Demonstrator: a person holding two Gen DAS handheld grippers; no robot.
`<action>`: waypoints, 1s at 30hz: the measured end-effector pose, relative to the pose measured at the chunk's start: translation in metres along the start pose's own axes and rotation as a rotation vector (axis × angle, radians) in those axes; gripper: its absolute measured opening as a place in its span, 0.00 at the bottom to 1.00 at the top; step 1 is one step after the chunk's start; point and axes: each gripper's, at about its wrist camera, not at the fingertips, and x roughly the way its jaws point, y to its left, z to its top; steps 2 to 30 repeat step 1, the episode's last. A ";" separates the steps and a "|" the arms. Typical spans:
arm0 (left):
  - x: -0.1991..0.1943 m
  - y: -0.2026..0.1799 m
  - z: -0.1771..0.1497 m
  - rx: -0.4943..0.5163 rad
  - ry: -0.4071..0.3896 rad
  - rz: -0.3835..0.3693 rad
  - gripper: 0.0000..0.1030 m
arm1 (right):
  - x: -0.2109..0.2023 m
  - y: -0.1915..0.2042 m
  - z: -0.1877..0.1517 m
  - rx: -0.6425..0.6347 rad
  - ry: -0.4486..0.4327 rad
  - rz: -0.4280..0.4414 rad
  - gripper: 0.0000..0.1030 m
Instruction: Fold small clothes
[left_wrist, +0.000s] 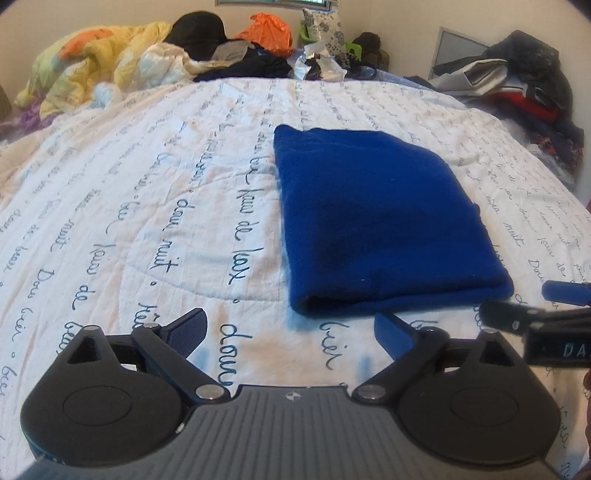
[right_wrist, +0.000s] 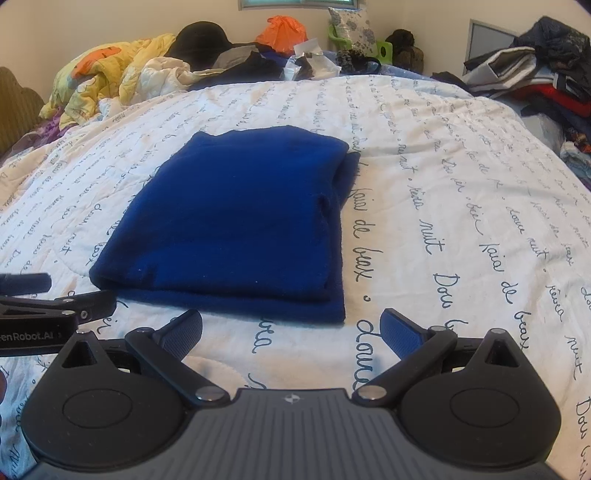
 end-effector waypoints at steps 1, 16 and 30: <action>0.001 0.006 0.002 -0.019 0.010 -0.003 0.97 | 0.000 -0.004 0.001 0.014 0.001 0.009 1.00; 0.001 0.006 0.002 -0.019 0.010 -0.003 0.97 | 0.000 -0.004 0.001 0.014 0.001 0.009 1.00; 0.001 0.006 0.002 -0.019 0.010 -0.003 0.97 | 0.000 -0.004 0.001 0.014 0.001 0.009 1.00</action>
